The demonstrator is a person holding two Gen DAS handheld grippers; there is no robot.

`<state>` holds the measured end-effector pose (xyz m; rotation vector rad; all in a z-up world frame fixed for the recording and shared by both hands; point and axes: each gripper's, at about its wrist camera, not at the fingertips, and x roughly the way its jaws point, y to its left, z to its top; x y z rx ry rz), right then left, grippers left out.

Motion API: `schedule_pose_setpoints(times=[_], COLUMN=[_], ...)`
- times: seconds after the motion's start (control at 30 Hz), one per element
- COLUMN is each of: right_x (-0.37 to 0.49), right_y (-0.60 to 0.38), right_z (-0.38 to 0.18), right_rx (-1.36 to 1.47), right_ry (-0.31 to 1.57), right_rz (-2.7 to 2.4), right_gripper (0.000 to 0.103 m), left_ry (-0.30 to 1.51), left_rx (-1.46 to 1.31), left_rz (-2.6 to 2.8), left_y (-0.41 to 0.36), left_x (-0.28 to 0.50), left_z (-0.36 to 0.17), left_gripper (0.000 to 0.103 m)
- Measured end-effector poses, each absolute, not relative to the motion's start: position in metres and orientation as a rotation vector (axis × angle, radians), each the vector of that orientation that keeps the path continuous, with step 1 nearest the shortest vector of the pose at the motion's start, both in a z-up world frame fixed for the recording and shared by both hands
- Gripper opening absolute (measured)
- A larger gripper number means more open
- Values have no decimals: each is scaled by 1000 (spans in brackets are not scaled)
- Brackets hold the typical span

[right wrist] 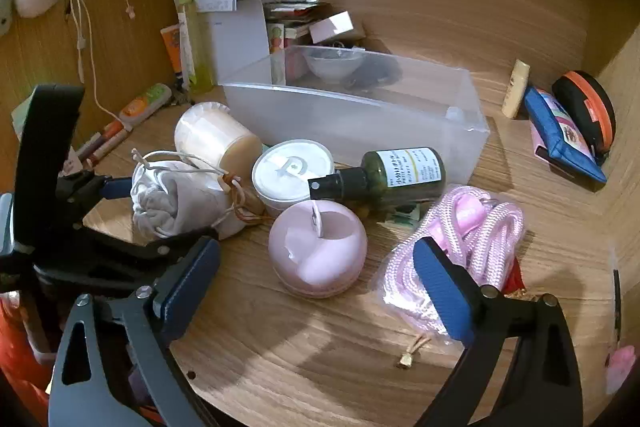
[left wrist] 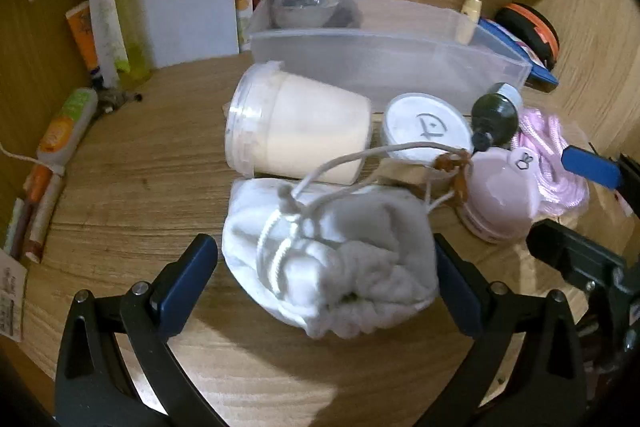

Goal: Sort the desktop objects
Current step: 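Grasp the white drawstring bag with left gripper while right gripper grasps pink round case, then lift and carry the bag and pink case over the clear plastic box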

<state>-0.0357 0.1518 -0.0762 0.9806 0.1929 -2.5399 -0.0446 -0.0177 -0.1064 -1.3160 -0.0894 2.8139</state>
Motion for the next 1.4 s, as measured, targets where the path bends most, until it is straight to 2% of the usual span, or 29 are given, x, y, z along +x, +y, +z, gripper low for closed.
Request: schedule_pose_setpoints(times=[0.1,0.13,0.17,0.2,0.67,0.73,0.83,1.1,1.4], right_x=[-40,-41,-41,-42,-60,-64,-69,-65,-58], right_y=[150,148,146,144,135,134,134,148,159], right_z=[-76,-76,-76,-77,-96,-99,-104,-98,-71], right_rx=[993,994,995,1001,1117,1137,1164,1139,1076], right_ry=[176,171,167,175,202,206,194,55,19], right_rz=[-2509,-2501,-2492,-2480,-2468,-2470,-2474,-2430,-2443], right_gripper=[88,87,84,82,79,76,60,60,60], left_ry=[-118,-136,-140,-149,-218,-219,-214,-173,-155], left_rx=[-1307,-1296,-1284,-1277,-1184,-1173,-1163,-1083,-1011], left_rz=[2799,2793,2798,2798,2875,2884,2898,2942,2955], left_y=[-21,-23,-23,-24,-52,-55,-58,-57,-51], left_x=[-48,-48,-47,-46,-30,-28,-26,-21,-22], left_z=[-109,-109,-108,-108,-91,-88,-84,-63,-43], left_gripper=[101,92,87,78,76,76,76,76,76])
